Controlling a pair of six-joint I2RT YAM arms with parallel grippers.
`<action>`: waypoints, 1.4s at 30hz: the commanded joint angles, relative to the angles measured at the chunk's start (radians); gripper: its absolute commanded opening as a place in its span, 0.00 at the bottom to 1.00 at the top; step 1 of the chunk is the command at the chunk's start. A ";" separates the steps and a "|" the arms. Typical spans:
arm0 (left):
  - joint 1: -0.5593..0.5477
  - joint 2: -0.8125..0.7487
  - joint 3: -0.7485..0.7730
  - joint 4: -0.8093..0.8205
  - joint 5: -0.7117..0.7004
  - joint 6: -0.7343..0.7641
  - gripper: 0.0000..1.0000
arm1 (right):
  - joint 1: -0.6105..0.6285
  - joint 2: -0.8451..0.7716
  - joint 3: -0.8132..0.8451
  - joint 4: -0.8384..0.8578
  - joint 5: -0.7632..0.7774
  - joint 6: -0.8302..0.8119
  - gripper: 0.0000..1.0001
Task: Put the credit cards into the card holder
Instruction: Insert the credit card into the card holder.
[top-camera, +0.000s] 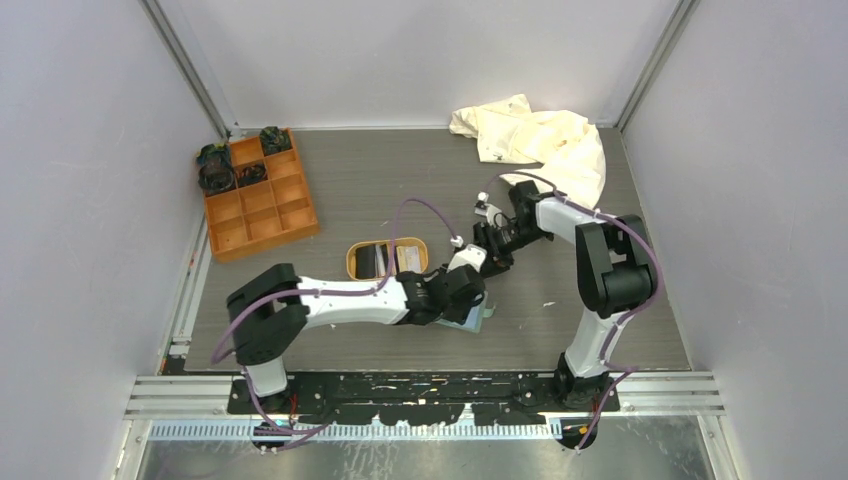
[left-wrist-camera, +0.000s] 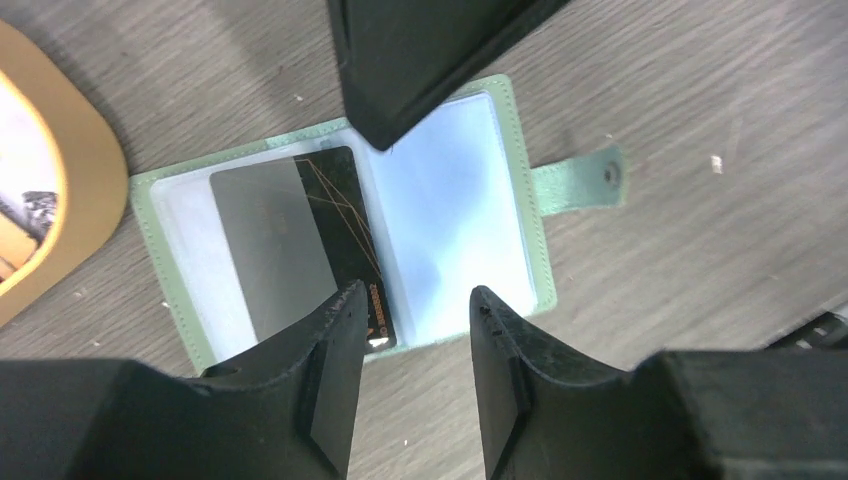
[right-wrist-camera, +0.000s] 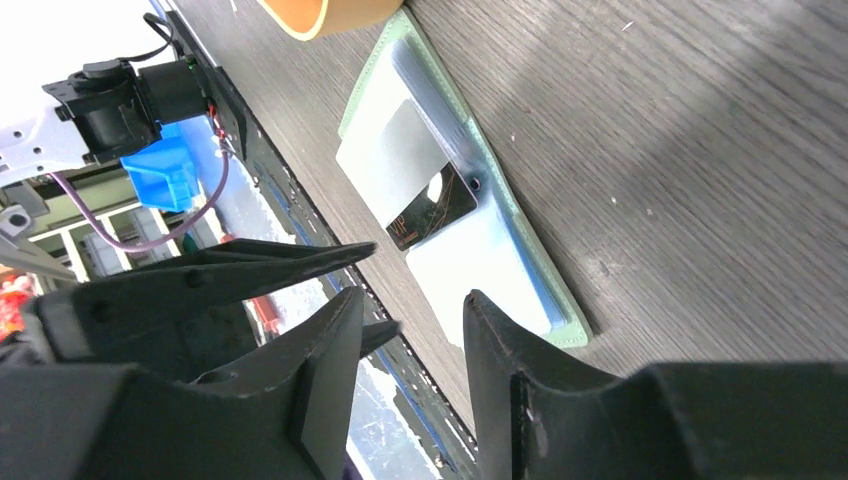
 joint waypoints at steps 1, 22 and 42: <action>0.004 -0.172 -0.079 0.144 0.003 0.033 0.43 | -0.013 -0.088 0.026 -0.029 -0.005 -0.068 0.47; 0.298 -0.512 -0.717 0.680 0.338 -0.204 0.48 | 0.358 -0.476 -0.302 0.257 0.394 -0.930 0.19; 0.323 -0.289 -0.650 0.702 0.428 -0.186 0.34 | 0.560 -0.300 -0.296 0.463 0.686 -0.802 0.11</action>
